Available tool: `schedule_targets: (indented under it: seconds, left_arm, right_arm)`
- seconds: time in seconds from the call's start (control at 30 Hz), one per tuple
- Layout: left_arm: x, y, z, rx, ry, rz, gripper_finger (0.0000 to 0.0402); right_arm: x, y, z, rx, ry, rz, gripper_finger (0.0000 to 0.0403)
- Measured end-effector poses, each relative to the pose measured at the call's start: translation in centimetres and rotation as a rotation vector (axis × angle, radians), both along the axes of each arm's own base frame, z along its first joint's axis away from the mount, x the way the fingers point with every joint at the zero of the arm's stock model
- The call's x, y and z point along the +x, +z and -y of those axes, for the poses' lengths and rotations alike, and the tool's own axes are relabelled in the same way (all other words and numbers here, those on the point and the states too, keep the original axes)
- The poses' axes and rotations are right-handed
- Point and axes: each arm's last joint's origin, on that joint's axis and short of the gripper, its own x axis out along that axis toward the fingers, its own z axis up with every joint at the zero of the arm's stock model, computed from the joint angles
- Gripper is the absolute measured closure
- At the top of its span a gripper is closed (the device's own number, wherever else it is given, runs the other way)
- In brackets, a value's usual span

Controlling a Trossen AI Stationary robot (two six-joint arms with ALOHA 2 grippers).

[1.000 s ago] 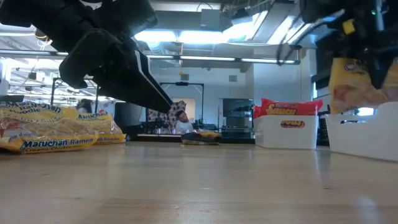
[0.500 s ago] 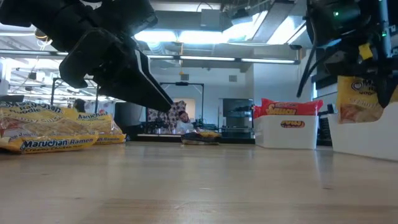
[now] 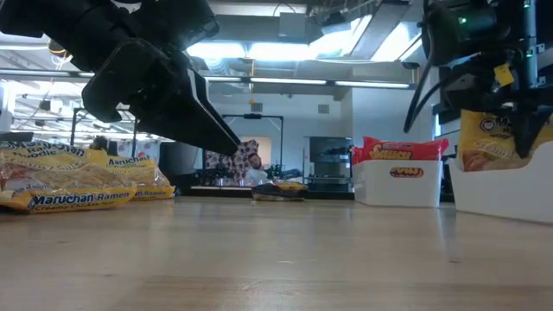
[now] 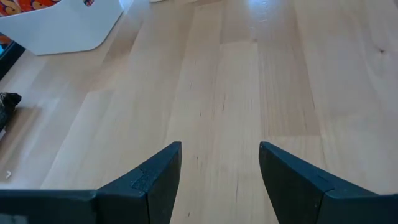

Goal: Sort Maruchan noodles
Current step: Put the yellow noodle pack into the middle white bin

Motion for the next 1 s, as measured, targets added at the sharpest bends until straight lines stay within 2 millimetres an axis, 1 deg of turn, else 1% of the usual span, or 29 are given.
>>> schedule_targets:
  seconds: [0.13,0.33,0.43,0.63,0.77,1.0]
  left_arm:
    - [0.0,0.0,0.0,-0.003,-0.004,-0.002,0.0192]
    - [0.0,0.0,0.1,-0.014,-0.017,-0.007,0.0192]
    - [0.0,0.0,0.1,-0.016,-0.019,-0.008,0.0192]
    - [0.0,0.0,0.1,-0.017,-0.022,-0.01,0.0192]
    - [0.0,-0.1,0.1,-0.017,-0.024,-0.013,0.0192]
    - [0.0,-0.1,0.2,-0.034,-0.045,-0.022,0.0192]
  right_arm:
    - [0.3,-0.4,-0.1,0.03,-0.007,-0.021,0.0288]
    - [1.0,-1.5,-0.1,0.047,0.009,-0.08,0.0288]
    - [1.4,-2.1,0.4,0.064,-0.009,-0.108,0.0288]
    - [1.9,-2.6,1.7,0.068,-0.048,-0.1,0.0286]
    - [2.1,-2.6,2.1,0.013,-0.047,-0.088,0.0266]
    - [2.2,-2.7,2.2,-0.013,-0.04,-0.076,0.0209]
